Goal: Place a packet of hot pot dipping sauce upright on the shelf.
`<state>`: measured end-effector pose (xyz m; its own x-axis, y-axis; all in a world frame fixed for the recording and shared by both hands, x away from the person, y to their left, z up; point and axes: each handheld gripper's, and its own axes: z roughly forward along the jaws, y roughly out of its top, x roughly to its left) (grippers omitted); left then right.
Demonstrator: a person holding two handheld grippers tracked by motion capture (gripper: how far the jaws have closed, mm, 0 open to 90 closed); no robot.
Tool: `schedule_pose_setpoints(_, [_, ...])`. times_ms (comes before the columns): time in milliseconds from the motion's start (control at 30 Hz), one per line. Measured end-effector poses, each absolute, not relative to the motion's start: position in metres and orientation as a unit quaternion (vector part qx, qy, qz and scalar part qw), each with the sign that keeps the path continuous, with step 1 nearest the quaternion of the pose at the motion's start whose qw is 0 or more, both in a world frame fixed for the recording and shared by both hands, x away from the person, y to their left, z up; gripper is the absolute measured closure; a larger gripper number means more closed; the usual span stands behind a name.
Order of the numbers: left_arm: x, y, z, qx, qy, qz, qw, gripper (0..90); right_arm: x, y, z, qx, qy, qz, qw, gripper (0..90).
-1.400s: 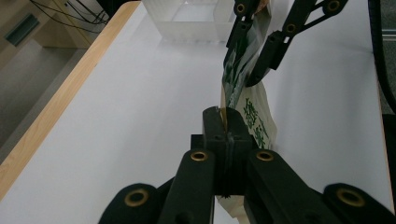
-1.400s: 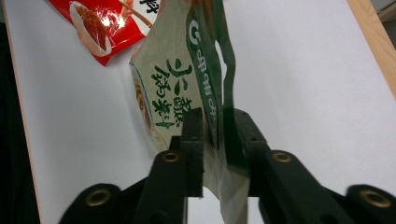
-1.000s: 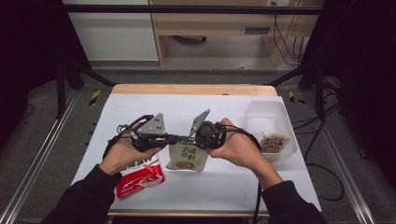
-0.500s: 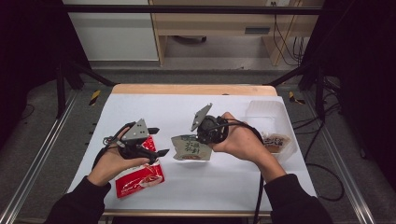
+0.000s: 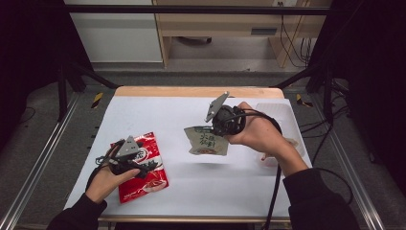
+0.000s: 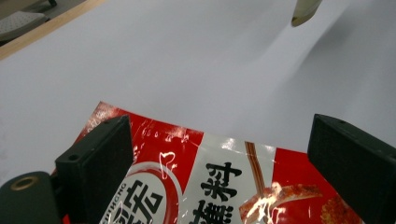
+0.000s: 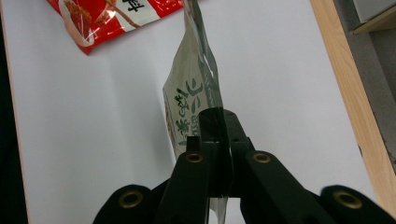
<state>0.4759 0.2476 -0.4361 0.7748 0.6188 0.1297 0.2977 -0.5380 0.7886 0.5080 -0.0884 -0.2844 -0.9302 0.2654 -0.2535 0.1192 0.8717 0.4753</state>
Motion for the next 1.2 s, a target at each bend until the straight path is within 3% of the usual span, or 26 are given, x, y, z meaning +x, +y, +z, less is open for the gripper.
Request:
schedule_pose_setpoints(433, [0.469,0.248,-0.445,0.855,0.267,0.224,0.385,6.6,0.518,-0.111,-0.266,0.105,0.952,0.236,0.163,90.0])
schedule_pose_setpoints(1200, [0.462,0.267,-0.449,0.839,0.305,0.246,0.377,6.7,0.552,-0.196,-0.232,0.165,0.926,0.268,0.207,90.0])
